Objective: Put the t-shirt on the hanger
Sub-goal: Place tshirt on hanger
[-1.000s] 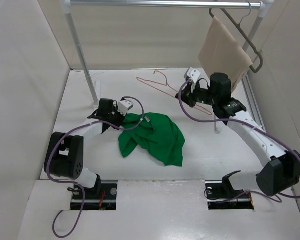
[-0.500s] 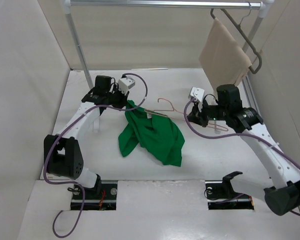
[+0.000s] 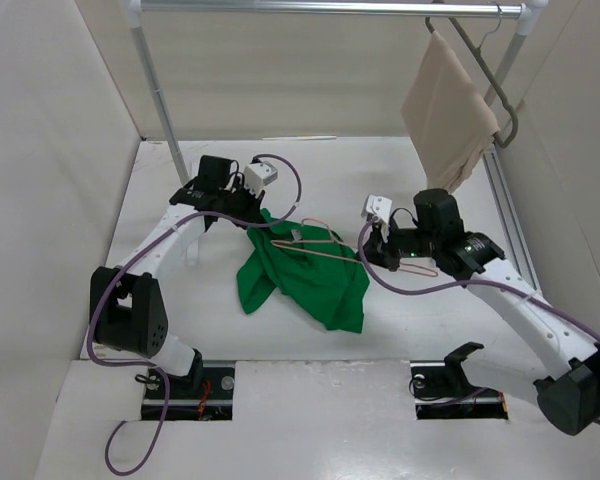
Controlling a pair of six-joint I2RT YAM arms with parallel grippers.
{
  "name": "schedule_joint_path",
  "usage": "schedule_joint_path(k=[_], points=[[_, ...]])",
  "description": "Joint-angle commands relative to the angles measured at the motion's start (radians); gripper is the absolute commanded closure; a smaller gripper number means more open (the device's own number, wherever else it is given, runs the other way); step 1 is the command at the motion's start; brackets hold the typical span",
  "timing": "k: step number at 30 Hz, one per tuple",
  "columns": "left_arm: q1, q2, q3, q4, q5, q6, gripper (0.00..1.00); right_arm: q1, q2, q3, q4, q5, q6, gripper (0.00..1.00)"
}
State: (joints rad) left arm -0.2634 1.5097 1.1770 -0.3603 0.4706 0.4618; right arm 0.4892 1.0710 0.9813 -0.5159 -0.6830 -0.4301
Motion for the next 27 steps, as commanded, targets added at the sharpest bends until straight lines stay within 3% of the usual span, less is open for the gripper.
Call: schedule_joint_path(k=[1, 8, 14, 20, 23, 27], points=[[-0.008, -0.046, 0.001, -0.009, 0.019, -0.011, 1.0, 0.017, 0.035, -0.032, 0.21, -0.001, 0.016, 1.0], [-0.008, -0.065, -0.028, -0.009, 0.055, -0.048, 1.0, 0.048, 0.081, -0.041, 0.378, 0.166, 0.051, 1.0], [-0.008, -0.074, 0.032, -0.019, 0.123, -0.12, 1.0, 0.081, 0.185, 0.007, 0.39, 0.111, 0.014, 1.0], [-0.008, -0.025, 0.205, -0.055, 0.106, -0.146, 1.0, 0.103, 0.173, 0.016, 0.39, 0.025, -0.01, 1.0], [-0.017, -0.016, 0.274, -0.124, 0.097, -0.082, 1.0, 0.083, 0.15, 0.007, 0.39, 0.014, -0.01, 1.0], [-0.068, -0.006, 0.346, -0.258, 0.19, 0.015, 1.0, 0.072, 0.162, 0.019, 0.402, 0.025, -0.019, 1.0]])
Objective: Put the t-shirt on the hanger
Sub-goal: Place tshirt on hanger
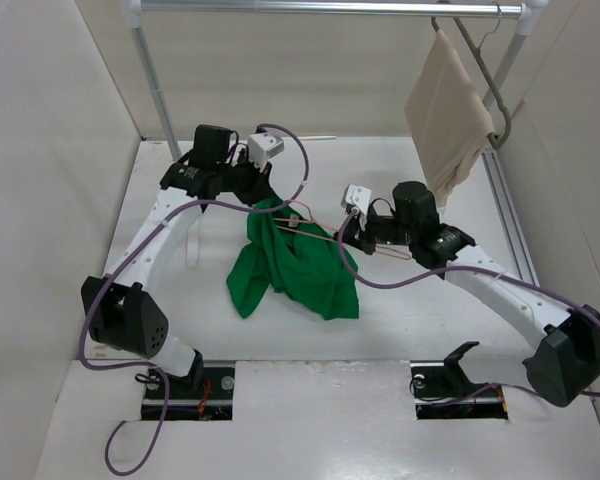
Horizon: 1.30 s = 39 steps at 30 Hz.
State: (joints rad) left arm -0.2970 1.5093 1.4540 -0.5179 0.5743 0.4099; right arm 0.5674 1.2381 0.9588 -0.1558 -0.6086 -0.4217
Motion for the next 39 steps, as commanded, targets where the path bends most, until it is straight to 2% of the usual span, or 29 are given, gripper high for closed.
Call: schedule_joint_path(k=[1, 8, 11, 17, 18, 20, 22, 25, 27, 28, 31, 34, 39], points=[[-0.045, 0.003, 0.084, -0.12, 0.108, 0.076, 1.0, -0.006, 0.006, 0.057, 0.059, -0.06, -0.028, 1.0], [-0.065, 0.014, 0.216, -0.232, 0.372, 0.135, 1.0, -0.015, 0.095, 0.121, 0.114, -0.094, -0.061, 1.0], [-0.065, 0.023, 0.282, -0.329, 0.487, 0.217, 1.0, -0.015, 0.104, 0.13, 0.139, -0.059, -0.051, 1.0], [-0.065, 0.014, 0.263, -0.442, 0.532, 0.365, 0.99, -0.015, 0.07, 0.049, 0.275, 0.006, -0.051, 1.0], [-0.065, 0.014, 0.263, -0.442, 0.504, 0.383, 0.73, -0.015, 0.07, 0.038, 0.297, -0.014, -0.07, 1.0], [-0.065, 0.014, 0.262, -0.487, 0.448, 0.505, 0.52, -0.015, 0.087, 0.017, 0.323, -0.04, -0.127, 1.0], [-0.053, 0.014, 0.273, -0.475, 0.309, 0.529, 0.43, -0.027, 0.115, -0.002, 0.323, -0.095, -0.152, 1.0], [0.048, 0.005, 0.298, -0.397, 0.202, 0.515, 0.41, -0.061, 0.176, -0.025, 0.323, -0.195, -0.152, 1.0], [0.114, -0.035, 0.27, -0.326, 0.193, 0.549, 0.32, -0.061, 0.185, -0.048, 0.323, -0.207, -0.176, 1.0], [0.162, -0.052, 0.243, -0.305, 0.193, 0.632, 0.27, -0.061, 0.196, -0.048, 0.323, -0.217, -0.187, 1.0], [0.176, -0.104, 0.091, -0.234, 0.153, 0.779, 0.08, -0.049, 0.207, -0.048, 0.323, -0.217, -0.207, 1.0], [0.186, -0.104, -0.027, -0.147, 0.108, 0.823, 0.05, -0.049, 0.24, -0.037, 0.323, -0.217, -0.207, 1.0], [0.24, 0.02, -0.041, -0.178, 0.088, 0.914, 0.05, -0.06, 0.299, -0.028, 0.323, -0.217, -0.239, 1.0]])
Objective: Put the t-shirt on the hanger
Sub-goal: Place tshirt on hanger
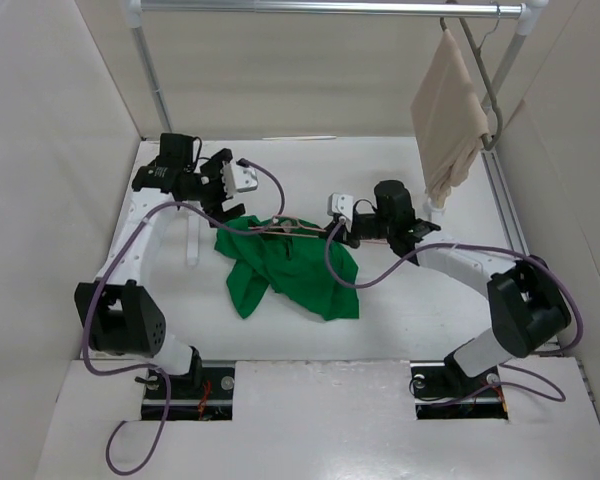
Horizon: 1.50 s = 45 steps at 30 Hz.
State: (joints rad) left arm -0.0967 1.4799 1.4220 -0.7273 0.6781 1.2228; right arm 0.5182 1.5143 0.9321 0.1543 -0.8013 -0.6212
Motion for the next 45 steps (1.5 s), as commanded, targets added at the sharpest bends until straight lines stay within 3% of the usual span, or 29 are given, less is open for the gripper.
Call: schedule_joint_path(k=[1, 11, 18, 24, 27, 29, 33, 37, 40, 42, 43, 45], points=[[0.04, 0.075, 0.02, 0.013, -0.026, 0.124, 0.0, -0.01, 0.035, -0.001, 0.013, -0.024, -0.04, 1.0], [0.054, 0.261, 0.029, 0.0, -0.008, 0.334, 0.0, -0.02, 0.133, 0.063, 0.004, -0.062, -0.051, 1.0], [0.054, 0.358, 0.028, -0.196, 0.075, 0.61, 0.0, -0.02, 0.133, 0.063, 0.004, -0.053, -0.051, 1.0], [-0.043, 0.404, -0.006, -0.109, 0.075, 0.528, 0.0, -0.02, 0.133, 0.096, 0.004, -0.042, -0.041, 1.0], [-0.052, 0.428, 0.02, -0.092, 0.112, 0.469, 0.16, -0.02, 0.107, 0.106, 0.004, -0.042, -0.032, 1.0], [-0.052, 0.447, 0.07, -0.132, 0.121, 0.458, 0.39, 0.006, 0.084, 0.106, 0.004, -0.042, -0.023, 1.0], [-0.04, 0.487, 0.124, -0.302, 0.112, 0.555, 0.46, 0.016, 0.04, 0.106, 0.004, -0.029, -0.055, 1.0], [-0.031, 0.497, 0.193, -0.403, 0.178, 0.604, 0.63, 0.016, 0.075, 0.166, 0.004, -0.062, -0.064, 1.0], [-0.031, 0.447, 0.212, -0.403, 0.251, 0.581, 0.7, 0.026, 0.087, 0.185, 0.004, -0.062, -0.064, 1.0], [-0.043, 0.418, 0.212, -0.403, 0.267, 0.581, 0.86, 0.026, 0.087, 0.214, 0.004, -0.062, -0.064, 1.0], [-0.052, 0.404, 0.212, -0.403, 0.285, 0.581, 0.9, 0.026, 0.087, 0.214, 0.004, -0.062, -0.064, 1.0], [-0.052, 0.382, 0.212, -0.403, 0.334, 0.57, 0.9, 0.026, 0.096, 0.246, 0.004, -0.062, -0.064, 1.0]])
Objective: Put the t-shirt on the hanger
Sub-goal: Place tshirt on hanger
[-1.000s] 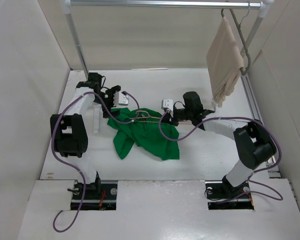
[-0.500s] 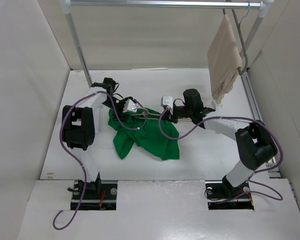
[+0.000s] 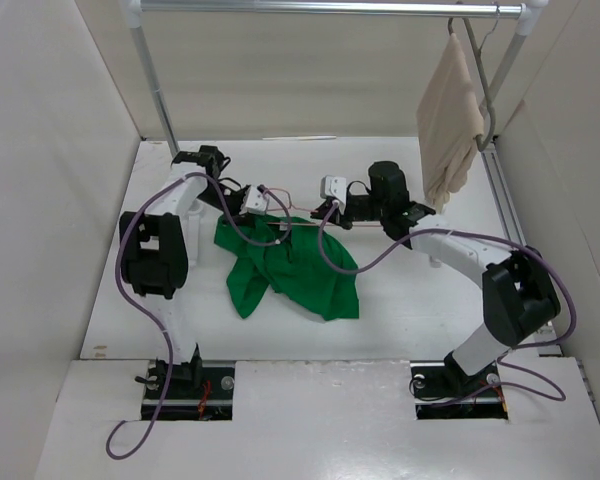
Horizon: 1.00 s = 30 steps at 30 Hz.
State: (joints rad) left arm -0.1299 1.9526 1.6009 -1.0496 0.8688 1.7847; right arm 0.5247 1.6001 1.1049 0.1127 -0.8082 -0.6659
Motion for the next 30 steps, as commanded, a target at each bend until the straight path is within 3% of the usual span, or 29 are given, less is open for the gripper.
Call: schedule_joint_path(k=[1, 4, 8, 12, 13, 14, 15, 16, 17, 18, 20, 22, 26, 30], points=[[-0.019, -0.102, 0.042, -0.081, 0.159, -0.002, 0.9, 0.02, 0.024, 0.073, 0.045, -0.055, -0.02, 1.0], [-0.019, -0.112, 0.08, -0.081, 0.225, -0.057, 0.84, 0.02, 0.06, 0.118, 0.045, -0.045, -0.02, 1.0], [-0.019, -0.121, 0.116, -0.081, 0.26, -0.125, 0.84, 0.029, 0.1, 0.153, 0.045, -0.008, -0.02, 1.0], [-0.028, -0.121, 0.116, -0.081, 0.23, -0.159, 1.0, 0.029, 0.124, 0.196, 0.045, 0.035, 0.008, 1.0], [-0.028, -0.13, 0.105, -0.081, 0.214, -0.159, 1.0, 0.029, 0.124, 0.205, 0.045, 0.047, 0.044, 1.0], [-0.028, -0.13, 0.105, -0.081, 0.199, -0.175, 1.0, 0.029, 0.124, 0.205, 0.045, 0.061, 0.067, 0.94], [-0.017, -0.13, 0.094, -0.081, 0.199, -0.188, 1.0, 0.017, 0.115, 0.205, 0.026, 0.084, 0.089, 0.71], [0.005, -0.139, 0.074, -0.081, 0.209, -0.205, 1.0, 0.005, 0.094, 0.205, 0.015, 0.114, 0.118, 0.31], [0.016, -0.15, 0.064, -0.057, 0.21, -0.229, 1.0, 0.005, 0.077, 0.205, 0.001, 0.115, 0.132, 0.3], [0.025, -0.159, 0.051, -0.024, 0.219, -0.279, 1.0, -0.005, 0.057, 0.205, -0.014, 0.169, 0.144, 0.03], [0.038, -0.197, 0.004, 0.134, 0.21, -0.51, 1.0, -0.014, -0.027, 0.15, -0.053, 0.237, 0.166, 0.0], [0.038, -0.228, -0.034, 0.239, 0.161, -0.643, 1.0, -0.014, -0.089, 0.115, -0.093, 0.37, 0.175, 0.0], [0.038, -0.265, -0.094, 0.304, 0.127, -0.729, 1.0, 0.026, -0.204, 0.076, -0.218, 0.52, 0.184, 0.0], [0.029, -0.296, -0.104, 0.333, 0.092, -0.761, 1.0, 0.168, -0.227, 0.076, -0.324, 0.567, 0.204, 0.0]])
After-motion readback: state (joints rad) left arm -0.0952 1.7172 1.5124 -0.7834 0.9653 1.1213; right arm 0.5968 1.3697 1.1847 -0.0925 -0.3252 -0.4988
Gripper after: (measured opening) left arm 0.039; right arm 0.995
